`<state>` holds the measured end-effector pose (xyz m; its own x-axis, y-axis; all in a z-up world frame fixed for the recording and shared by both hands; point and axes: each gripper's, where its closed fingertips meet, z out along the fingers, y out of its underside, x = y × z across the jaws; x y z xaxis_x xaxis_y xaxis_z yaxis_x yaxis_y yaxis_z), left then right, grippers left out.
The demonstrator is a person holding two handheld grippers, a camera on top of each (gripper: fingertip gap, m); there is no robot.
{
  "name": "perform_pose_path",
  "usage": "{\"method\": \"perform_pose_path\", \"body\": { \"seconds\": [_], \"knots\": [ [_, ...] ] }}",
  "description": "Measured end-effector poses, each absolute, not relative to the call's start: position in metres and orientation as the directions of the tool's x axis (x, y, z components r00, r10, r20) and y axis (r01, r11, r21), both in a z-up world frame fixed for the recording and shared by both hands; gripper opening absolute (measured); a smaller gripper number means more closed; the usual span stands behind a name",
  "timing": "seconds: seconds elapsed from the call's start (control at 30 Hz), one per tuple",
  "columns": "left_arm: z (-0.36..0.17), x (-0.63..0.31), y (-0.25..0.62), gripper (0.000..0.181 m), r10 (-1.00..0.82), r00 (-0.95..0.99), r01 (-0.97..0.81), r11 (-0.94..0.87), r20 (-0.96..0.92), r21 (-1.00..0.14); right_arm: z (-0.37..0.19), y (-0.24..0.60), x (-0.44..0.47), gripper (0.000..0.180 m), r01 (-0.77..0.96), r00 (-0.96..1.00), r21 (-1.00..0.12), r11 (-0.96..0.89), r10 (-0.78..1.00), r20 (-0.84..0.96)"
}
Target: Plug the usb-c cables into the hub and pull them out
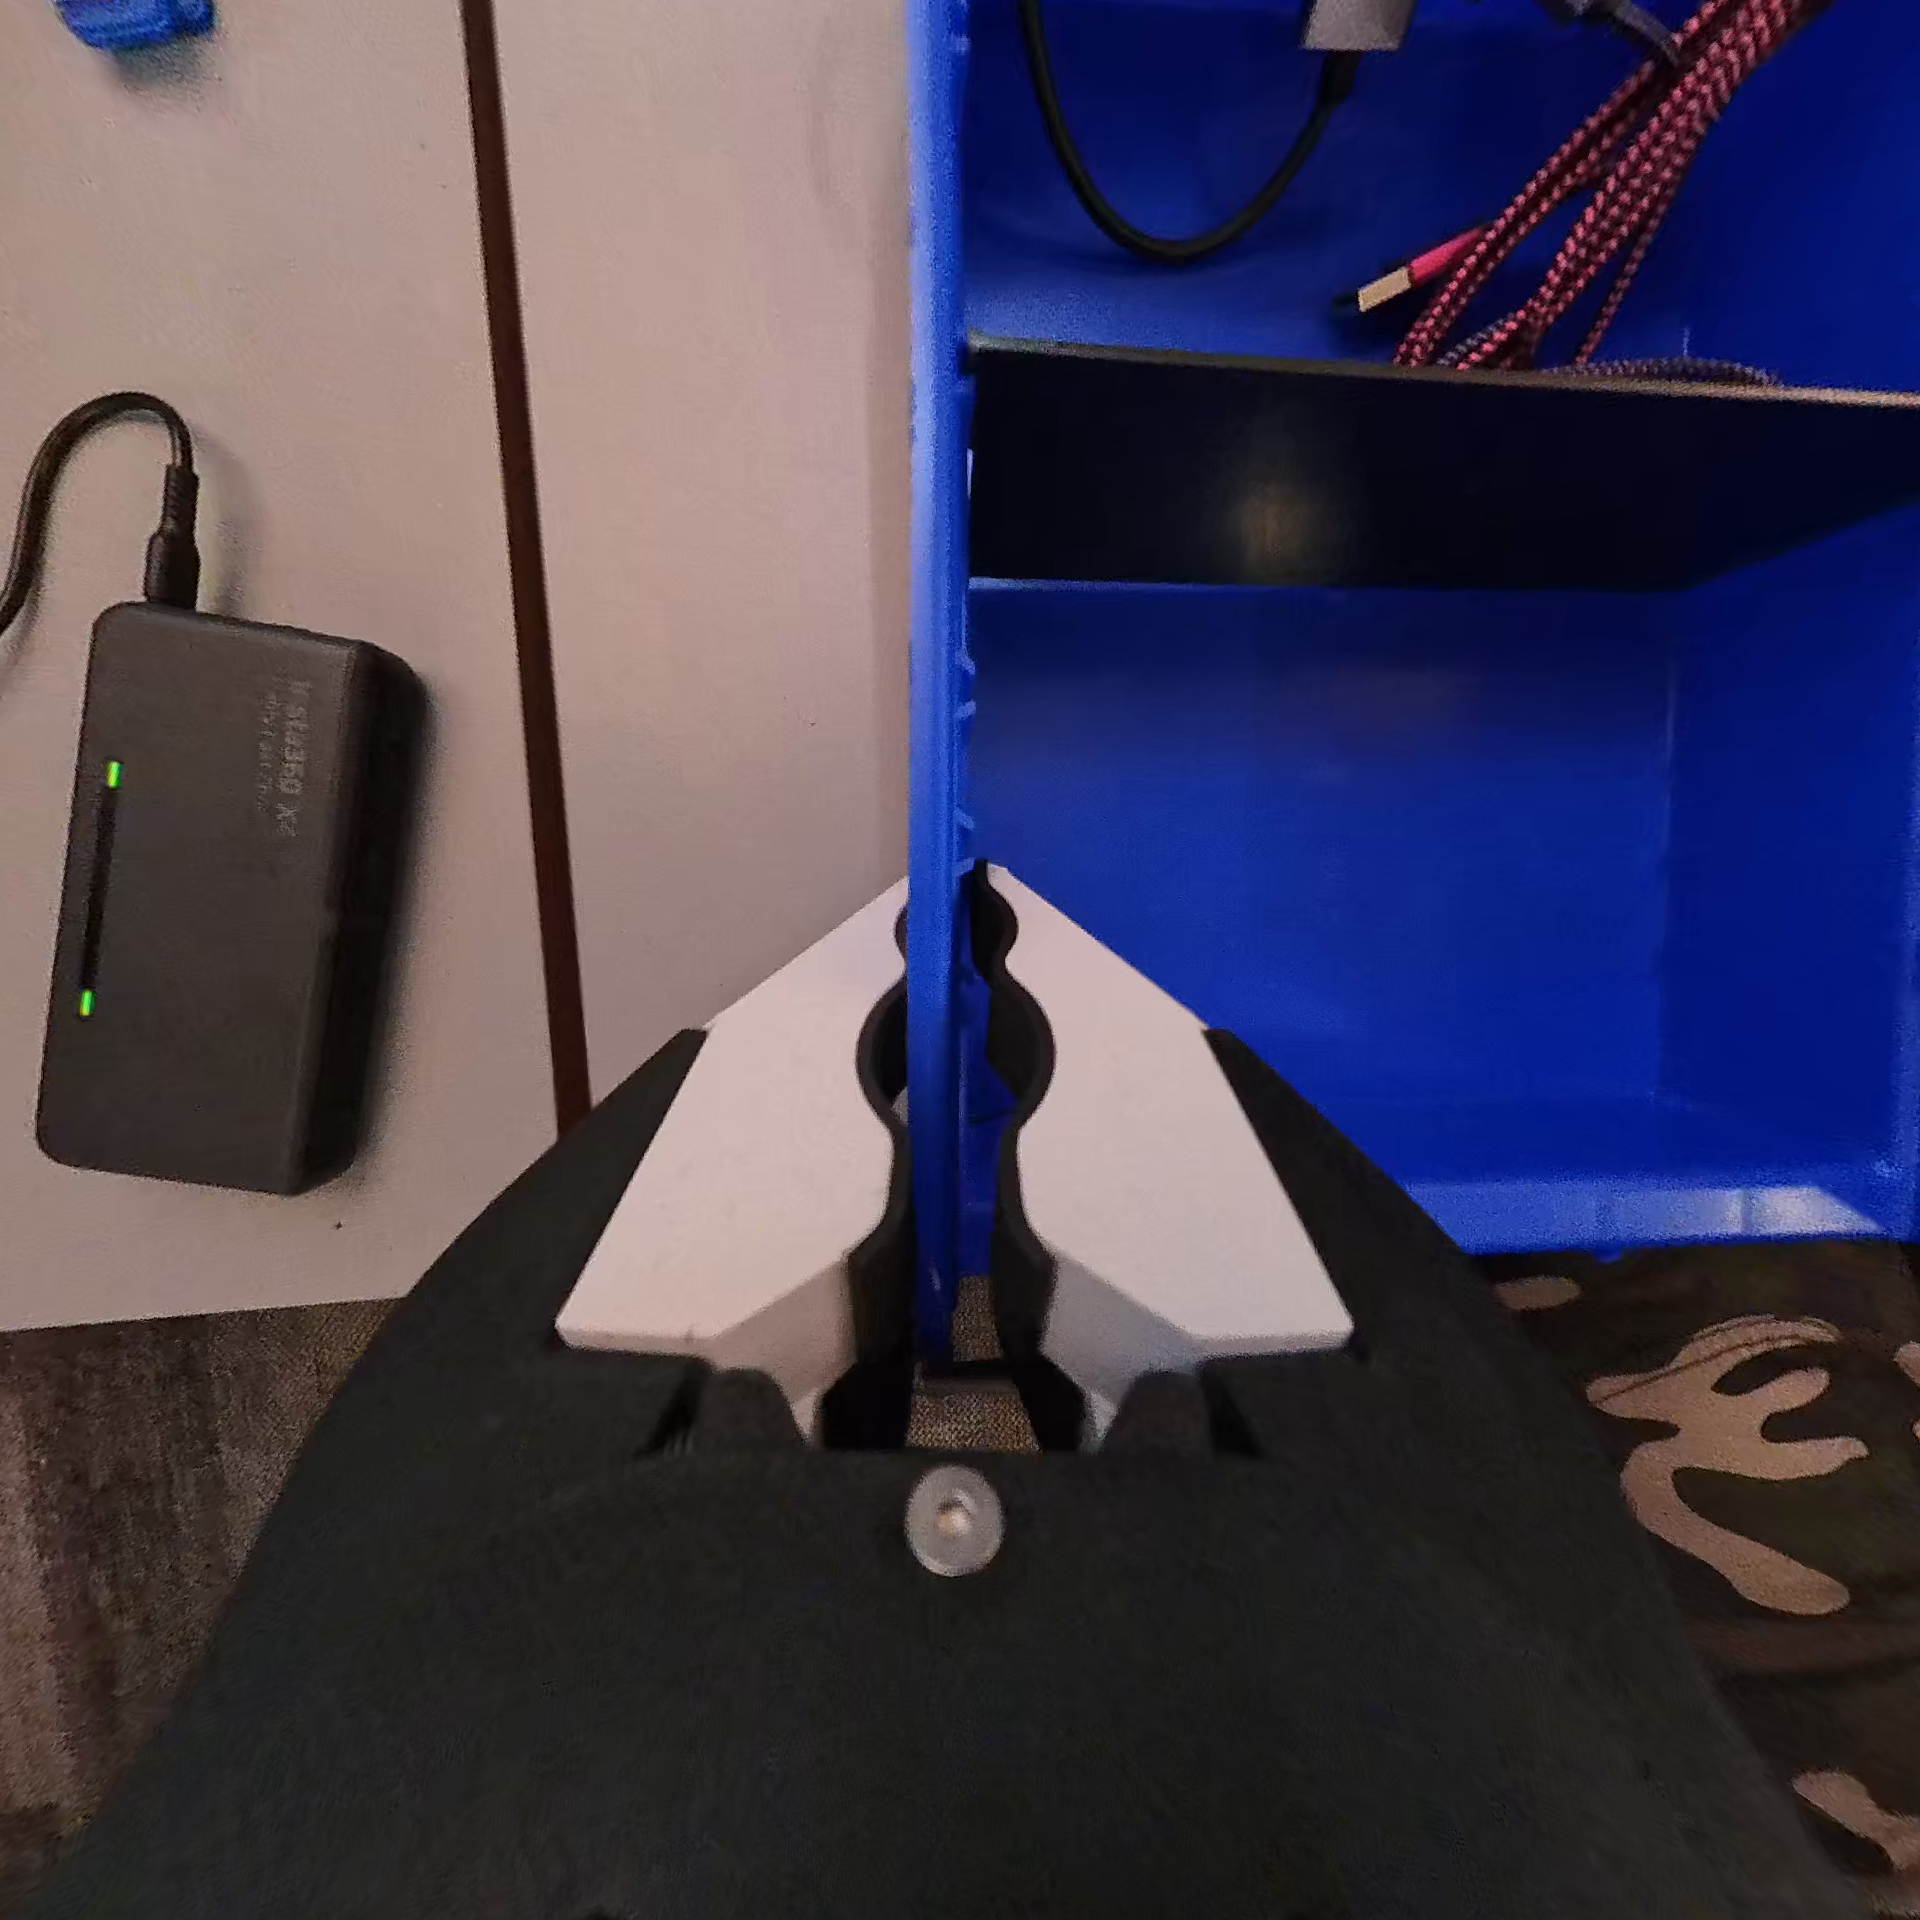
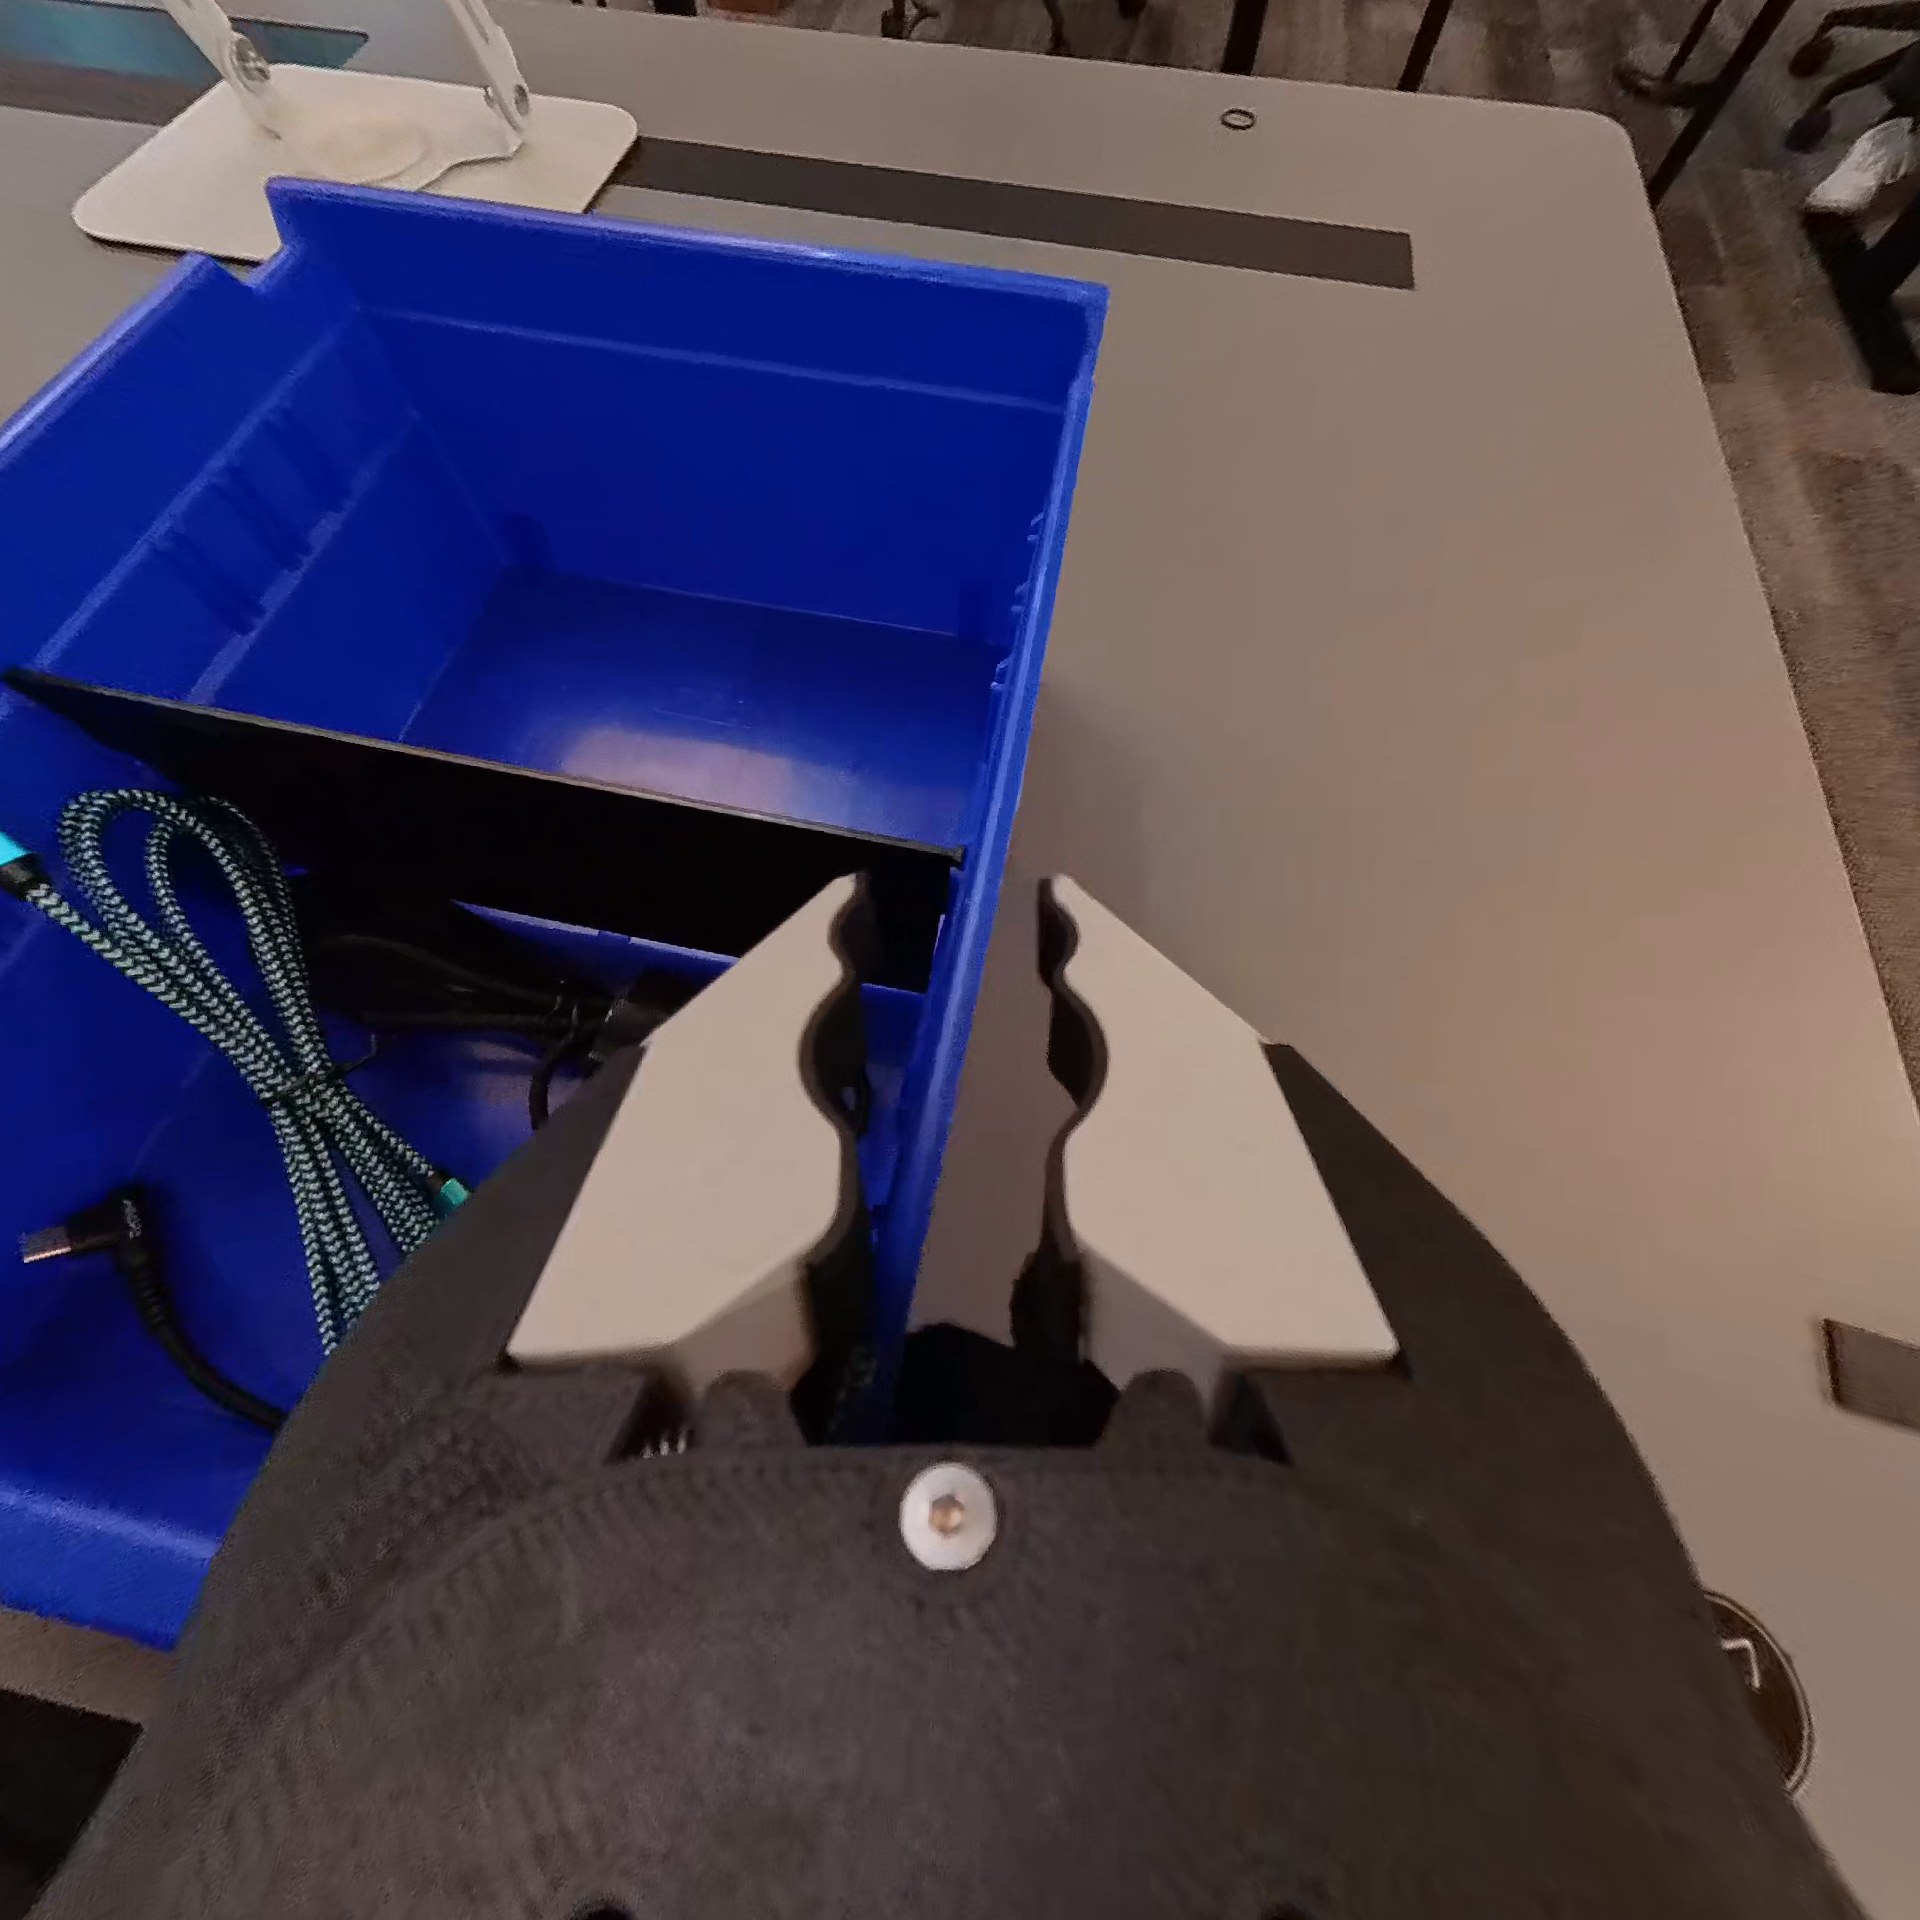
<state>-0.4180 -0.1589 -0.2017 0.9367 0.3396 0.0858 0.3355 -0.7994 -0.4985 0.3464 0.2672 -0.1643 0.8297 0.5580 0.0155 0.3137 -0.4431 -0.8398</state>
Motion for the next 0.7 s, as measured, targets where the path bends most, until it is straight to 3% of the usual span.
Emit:
{"method": "perform_pose_path", "body": {
  "seconds": [0.07, 0.17, 0.27, 0.33, 0.43, 0.53, 0.63, 0.7],
  "knots": [
    [-0.202, -0.422, -0.159, 0.036, 0.348, 0.932, 0.349, -0.788, 0.099, -0.507, -0.159, 0.273, 0.356, 0.060, 0.330, 0.850, -0.844, -0.422, 0.522, 0.071],
    [-0.180, -0.440, -0.166, 0.061, 0.423, 0.905, 0.370, -0.730, 0.045, -0.575, -0.135, 0.276, 0.373, 0.083, 0.367, 0.880, -0.866, -0.340, 0.429, 0.204],
    [-0.118, -0.440, -0.149, 0.058, 0.420, 0.907, 0.258, -0.623, -0.037, -0.738, -0.092, 0.272, 0.385, 0.089, 0.422, 0.886, -0.880, -0.219, 0.306, 0.349],
    [-0.093, -0.418, -0.125, 0.047, 0.346, 0.937, 0.192, -0.613, -0.042, -0.766, -0.062, 0.263, 0.381, 0.088, 0.475, 0.867, -0.870, -0.134, 0.244, 0.435],
    [-0.098, -0.373, -0.076, 0.046, 0.220, 0.967, 0.244, -0.653, 0.129, -0.717, -0.024, 0.242, 0.345, 0.083, 0.507, 0.836, -0.862, -0.005, 0.249, 0.490],
    [-0.117, -0.352, -0.025, 0.050, 0.182, 0.876, 0.448, -0.651, 0.447, -0.613, 0.003, 0.217, 0.297, 0.079, 0.498, 0.805, -0.861, 0.102, 0.315, 0.503],
    [-0.133, -0.362, 0.008, 0.054, 0.257, 0.695, 0.658, -0.604, 0.671, -0.450, 0.021, 0.187, 0.250, 0.075, 0.461, 0.767, -0.864, 0.201, 0.400, 0.502],
    [-0.147, -0.386, 0.016, 0.056, 0.352, 0.678, 0.705, -0.560, 0.646, -0.434, 0.028, 0.170, 0.227, 0.073, 0.445, 0.741, -0.859, 0.252, 0.436, 0.512]
  ]
}}
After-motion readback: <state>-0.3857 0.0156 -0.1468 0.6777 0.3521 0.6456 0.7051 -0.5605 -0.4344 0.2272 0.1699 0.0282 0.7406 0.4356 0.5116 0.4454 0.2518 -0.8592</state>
